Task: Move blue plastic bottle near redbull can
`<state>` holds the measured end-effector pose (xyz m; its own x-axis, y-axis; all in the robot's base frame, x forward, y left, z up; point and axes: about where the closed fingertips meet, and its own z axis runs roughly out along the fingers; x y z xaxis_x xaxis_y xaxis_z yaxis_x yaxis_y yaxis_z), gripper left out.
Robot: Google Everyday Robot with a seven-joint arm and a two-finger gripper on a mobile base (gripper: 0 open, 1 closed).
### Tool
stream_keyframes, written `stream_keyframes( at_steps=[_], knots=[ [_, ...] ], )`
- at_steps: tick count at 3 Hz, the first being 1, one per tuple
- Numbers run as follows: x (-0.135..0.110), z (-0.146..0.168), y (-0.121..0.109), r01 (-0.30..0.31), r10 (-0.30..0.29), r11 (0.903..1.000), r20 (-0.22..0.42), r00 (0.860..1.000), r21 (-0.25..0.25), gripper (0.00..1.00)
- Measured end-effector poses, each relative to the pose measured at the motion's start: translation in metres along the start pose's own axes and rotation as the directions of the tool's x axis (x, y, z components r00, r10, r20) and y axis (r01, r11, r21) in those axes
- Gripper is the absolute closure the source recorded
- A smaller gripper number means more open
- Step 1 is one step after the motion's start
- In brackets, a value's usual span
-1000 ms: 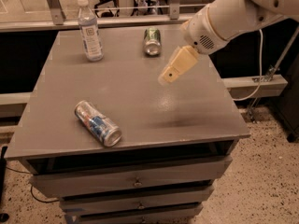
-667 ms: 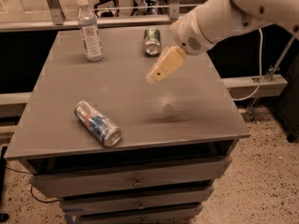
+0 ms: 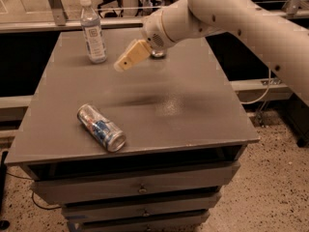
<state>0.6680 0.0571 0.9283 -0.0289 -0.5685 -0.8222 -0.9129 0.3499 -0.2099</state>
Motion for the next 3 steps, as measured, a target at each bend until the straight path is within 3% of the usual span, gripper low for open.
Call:
stream_keyframes(
  at_steps=[2, 3],
  knots=[
    [-0.045, 0.076, -0.028, -0.008, 0.011, 0.9997, 0.119, 0.993, -0.023, 0.00],
    [-0.057, 0.102, -0.045, -0.014, 0.015, 0.9999, 0.165, 0.986, -0.008, 0.00]
  ],
)
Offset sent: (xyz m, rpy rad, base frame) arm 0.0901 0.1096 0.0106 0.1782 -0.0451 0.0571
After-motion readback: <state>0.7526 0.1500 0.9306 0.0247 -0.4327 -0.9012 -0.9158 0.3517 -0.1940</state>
